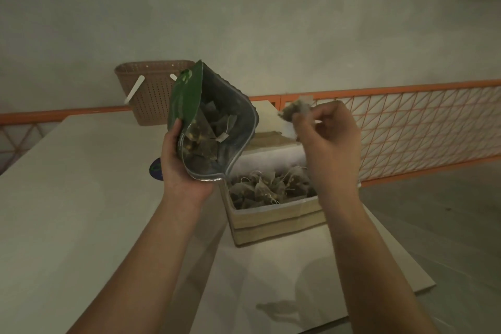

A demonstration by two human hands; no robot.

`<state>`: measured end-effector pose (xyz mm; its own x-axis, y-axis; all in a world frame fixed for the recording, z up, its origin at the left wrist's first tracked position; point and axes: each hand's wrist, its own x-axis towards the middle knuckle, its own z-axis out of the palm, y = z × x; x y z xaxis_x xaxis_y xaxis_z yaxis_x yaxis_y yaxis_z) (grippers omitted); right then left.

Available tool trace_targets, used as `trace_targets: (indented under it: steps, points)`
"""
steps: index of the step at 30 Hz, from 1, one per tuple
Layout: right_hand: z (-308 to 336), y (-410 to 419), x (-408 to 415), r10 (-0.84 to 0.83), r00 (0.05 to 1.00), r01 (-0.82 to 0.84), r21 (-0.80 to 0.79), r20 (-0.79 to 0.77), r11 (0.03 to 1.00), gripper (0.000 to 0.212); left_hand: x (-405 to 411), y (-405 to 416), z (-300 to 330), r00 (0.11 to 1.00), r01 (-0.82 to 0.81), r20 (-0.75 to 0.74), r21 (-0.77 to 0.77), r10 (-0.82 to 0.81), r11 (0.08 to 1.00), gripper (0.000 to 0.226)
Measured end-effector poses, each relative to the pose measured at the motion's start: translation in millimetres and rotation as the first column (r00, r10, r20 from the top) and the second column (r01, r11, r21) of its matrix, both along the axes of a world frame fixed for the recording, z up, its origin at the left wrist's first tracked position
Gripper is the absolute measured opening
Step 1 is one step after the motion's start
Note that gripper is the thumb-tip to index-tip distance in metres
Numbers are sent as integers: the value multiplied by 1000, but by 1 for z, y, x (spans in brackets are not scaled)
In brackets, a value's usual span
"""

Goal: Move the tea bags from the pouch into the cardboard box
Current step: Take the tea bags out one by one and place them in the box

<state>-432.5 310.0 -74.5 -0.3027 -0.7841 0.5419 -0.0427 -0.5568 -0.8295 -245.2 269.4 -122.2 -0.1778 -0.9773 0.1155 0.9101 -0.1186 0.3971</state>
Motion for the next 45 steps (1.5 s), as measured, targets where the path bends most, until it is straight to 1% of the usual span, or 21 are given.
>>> trace_targets:
  steps: [3,6,8,10,13,15,16,17,19,21,22,24,25,27,30,33,36,38,39,41,45]
  points:
    - [-10,-18,-23,-34,978,66,152,-204,986,16,-2,2,1,1000,-1,-9,1,1,1000,56]
    - [-25,-37,-40,-15,920,144,303,-392,942,21,-4,2,2,1000,-26,16,-1,26,1000,54]
    - [-31,-44,-47,28,869,176,360,-495,916,16,-5,1,2,999,-37,32,-3,38,999,55]
    - [-37,-47,-52,109,798,187,415,-593,890,13,-6,1,2,998,-38,42,-5,39,999,55]
    - [-45,-49,-56,239,694,193,495,-679,847,15,-6,0,2,999,-24,46,-4,24,1000,56]
    - [-51,-49,-55,231,659,209,469,-716,858,20,-7,1,2,999,-14,41,-2,14,1000,56]
    - [-52,-47,-52,172,670,224,417,-723,881,21,-7,2,2,999,-10,37,-4,10,1000,56]
    - [-50,-44,-48,96,704,229,353,-703,907,19,-6,2,2,999,-9,34,-5,10,1000,57]
    - [-40,-31,-32,-14,822,176,231,-570,957,11,-6,2,2,999,-15,30,-1,15,1000,56]
    - [-27,-16,-13,14,911,49,144,-411,988,4,-5,3,3,1000,-7,19,4,7,1000,57]
    - [-21,-9,-2,61,929,-20,117,-364,993,7,-5,3,4,1000,-6,19,1,6,1000,58]
    - [-15,-1,18,164,928,-127,129,-334,984,5,-5,4,3,999,-22,26,0,21,1000,60]
    - [-15,-1,28,191,915,-145,152,-355,978,6,-5,4,2,999,-37,31,3,37,999,61]
    - [-20,-4,46,177,886,-110,176,-428,978,16,-4,4,-1,996,-73,59,18,72,997,61]
    - [-26,-10,67,35,855,32,120,-518,992,31,-1,5,-2,990,-110,91,51,105,993,62]
    - [-28,-12,82,-190,742,223,-30,-643,974,40,0,9,0,991,-120,66,69,116,990,59]
    - [-27,-13,93,-346,640,353,-138,-686,925,38,-1,13,0,990,-134,59,81,129,988,58]
    - [-26,-14,97,-381,619,372,-171,-687,912,30,-1,16,1,989,-140,53,84,136,986,56]
    - [-27,-15,97,-382,626,365,-176,-680,914,25,-1,16,1,990,-135,49,82,131,987,55]
    - [-28,-16,94,-360,674,332,-171,-644,928,16,0,15,1,992,-118,44,71,115,991,53]
    - [-27,-15,79,-243,825,202,-134,-510,970,10,3,13,1,993,-100,71,32,98,994,58]
